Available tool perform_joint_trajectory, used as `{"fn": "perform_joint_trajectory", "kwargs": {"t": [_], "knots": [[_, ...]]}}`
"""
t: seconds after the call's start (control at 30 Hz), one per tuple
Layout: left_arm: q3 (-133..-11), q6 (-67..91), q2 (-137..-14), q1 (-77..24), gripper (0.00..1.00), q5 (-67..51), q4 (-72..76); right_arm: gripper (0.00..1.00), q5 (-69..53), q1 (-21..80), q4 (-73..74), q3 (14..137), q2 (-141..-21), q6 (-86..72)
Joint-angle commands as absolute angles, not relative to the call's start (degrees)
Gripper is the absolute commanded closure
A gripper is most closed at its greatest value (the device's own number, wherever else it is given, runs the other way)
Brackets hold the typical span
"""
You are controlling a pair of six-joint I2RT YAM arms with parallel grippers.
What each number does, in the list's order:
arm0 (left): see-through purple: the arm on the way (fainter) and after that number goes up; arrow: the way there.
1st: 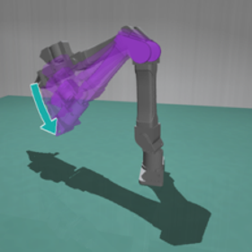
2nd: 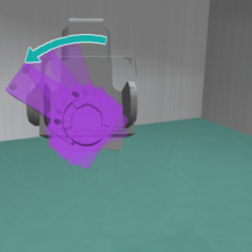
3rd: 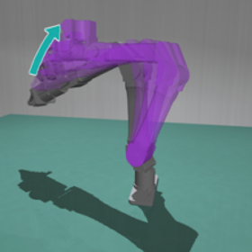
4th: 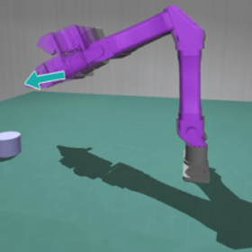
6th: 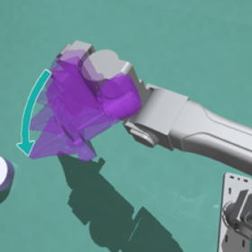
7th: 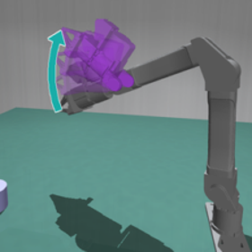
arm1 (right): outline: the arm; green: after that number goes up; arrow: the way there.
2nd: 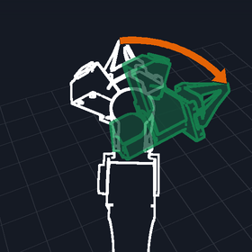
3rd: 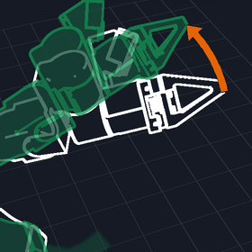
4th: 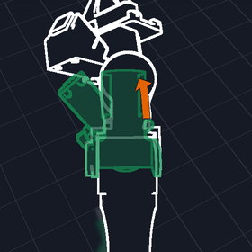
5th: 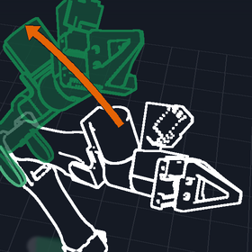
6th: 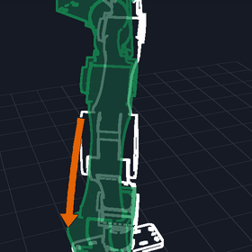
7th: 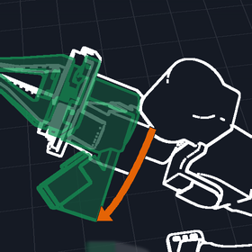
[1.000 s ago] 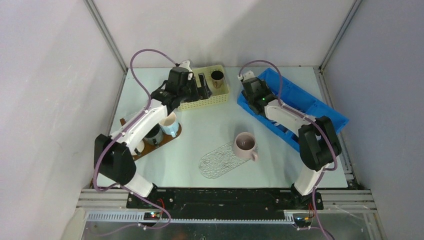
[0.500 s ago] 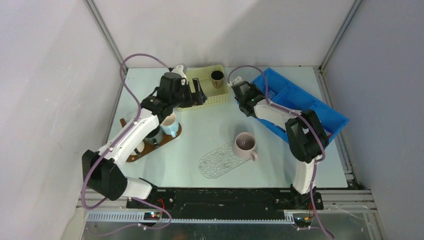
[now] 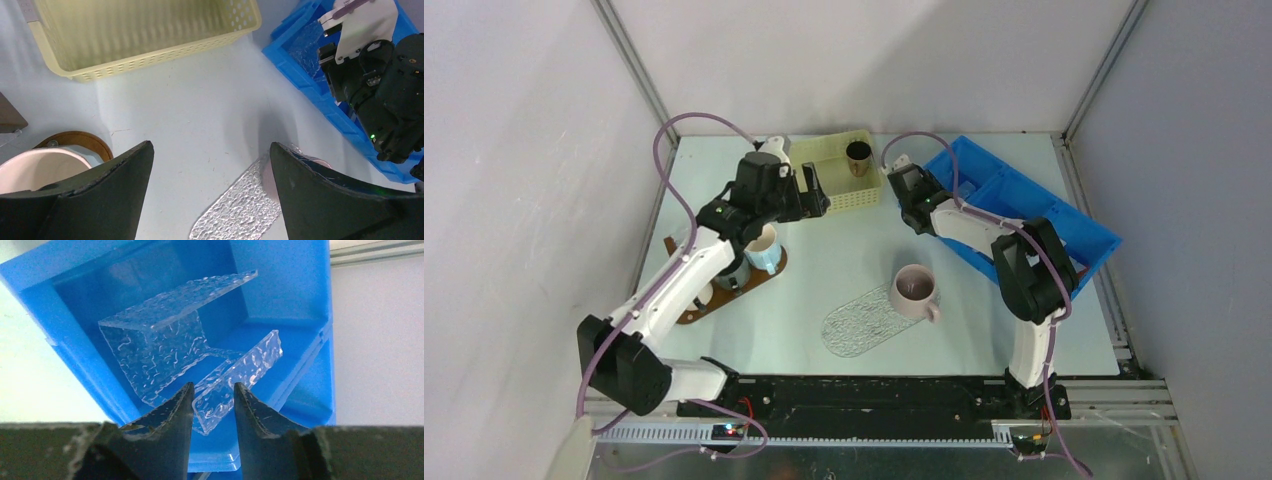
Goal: Prepare toiletry sets of a toothbrush and toothpaste on the tray
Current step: Pick up the toothpaste holder from the storage box.
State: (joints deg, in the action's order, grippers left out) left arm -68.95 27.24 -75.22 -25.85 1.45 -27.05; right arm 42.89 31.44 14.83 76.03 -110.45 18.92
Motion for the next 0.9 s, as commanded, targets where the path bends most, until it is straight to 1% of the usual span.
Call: {"fn": "perform_joint_trajectory", "kwargs": {"t": [0.0, 0.17, 0.3, 0.33, 0.63, 0.73, 0.87], "knots": [[-68.2, 25.7, -71.8, -26.0, 0.08, 3.0, -27.2, 0.67, 45.5, 31.1, 13.7, 76.7, -111.5, 19.0], [-67.5, 26.4, -70.7, -25.9, 0.08, 2.8, -27.1, 0.8, 45.6, 31.0, 12.1, 76.6, -107.7, 20.1], [-67.1, 26.8, -69.9, -25.9, 0.08, 2.8, -26.8, 0.94, 45.8, 31.1, 10.8, 76.7, -104.6, 21.8], [-66.9, 27.0, -69.8, -25.9, 0.08, 2.8, -26.6, 1.0, 45.8, 31.1, 10.6, 76.7, -103.6, 22.3], [-65.0, 27.3, -67.8, -25.9, 0.07, 2.0, -25.0, 1.0, 42.2, 31.0, 12.7, 76.9, -95.5, 20.9], [-64.2, 26.9, -66.9, -26.0, 0.07, 1.0, -24.1, 1.0, 39.7, 30.7, 16.9, 78.4, -92.8, 17.4], [-62.3, 26.7, -65.2, -26.0, 0.07, -1.5, -21.0, 1.0, 33.1, 30.5, 23.0, 80.5, -88.8, 10.9]]}}
